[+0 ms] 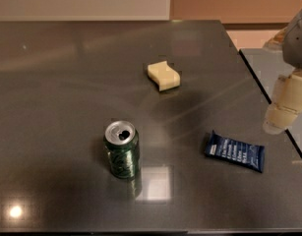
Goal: Move sponge near green can
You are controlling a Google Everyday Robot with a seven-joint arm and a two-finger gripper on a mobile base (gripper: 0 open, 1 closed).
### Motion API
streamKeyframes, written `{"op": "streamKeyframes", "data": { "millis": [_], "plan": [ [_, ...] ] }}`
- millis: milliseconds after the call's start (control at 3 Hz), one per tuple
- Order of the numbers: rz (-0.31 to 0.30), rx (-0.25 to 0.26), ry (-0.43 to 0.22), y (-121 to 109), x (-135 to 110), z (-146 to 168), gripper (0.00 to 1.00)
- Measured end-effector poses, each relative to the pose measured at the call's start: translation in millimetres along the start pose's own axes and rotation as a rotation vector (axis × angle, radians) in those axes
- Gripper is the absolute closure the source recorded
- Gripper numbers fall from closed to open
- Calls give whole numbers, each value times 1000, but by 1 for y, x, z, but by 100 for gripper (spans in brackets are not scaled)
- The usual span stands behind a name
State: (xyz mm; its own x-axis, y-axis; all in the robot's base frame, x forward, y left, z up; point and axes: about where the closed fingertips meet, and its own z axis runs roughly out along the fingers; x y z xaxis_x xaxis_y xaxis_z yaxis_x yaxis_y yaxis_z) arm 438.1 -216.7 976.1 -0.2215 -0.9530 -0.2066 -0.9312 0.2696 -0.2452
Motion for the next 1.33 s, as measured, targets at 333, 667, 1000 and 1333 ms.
{"op": "streamKeyframes", "data": {
  "millis": [333,667,1000,1333],
  "plan": [
    [0,2,-4,-2,-2,0,0],
    [7,-4,-45,-17,-16,12,0],
    [12,-14,-101,-37,-39,34,0],
    [12,-10,-163,-61,-68,56,0]
  ]
}}
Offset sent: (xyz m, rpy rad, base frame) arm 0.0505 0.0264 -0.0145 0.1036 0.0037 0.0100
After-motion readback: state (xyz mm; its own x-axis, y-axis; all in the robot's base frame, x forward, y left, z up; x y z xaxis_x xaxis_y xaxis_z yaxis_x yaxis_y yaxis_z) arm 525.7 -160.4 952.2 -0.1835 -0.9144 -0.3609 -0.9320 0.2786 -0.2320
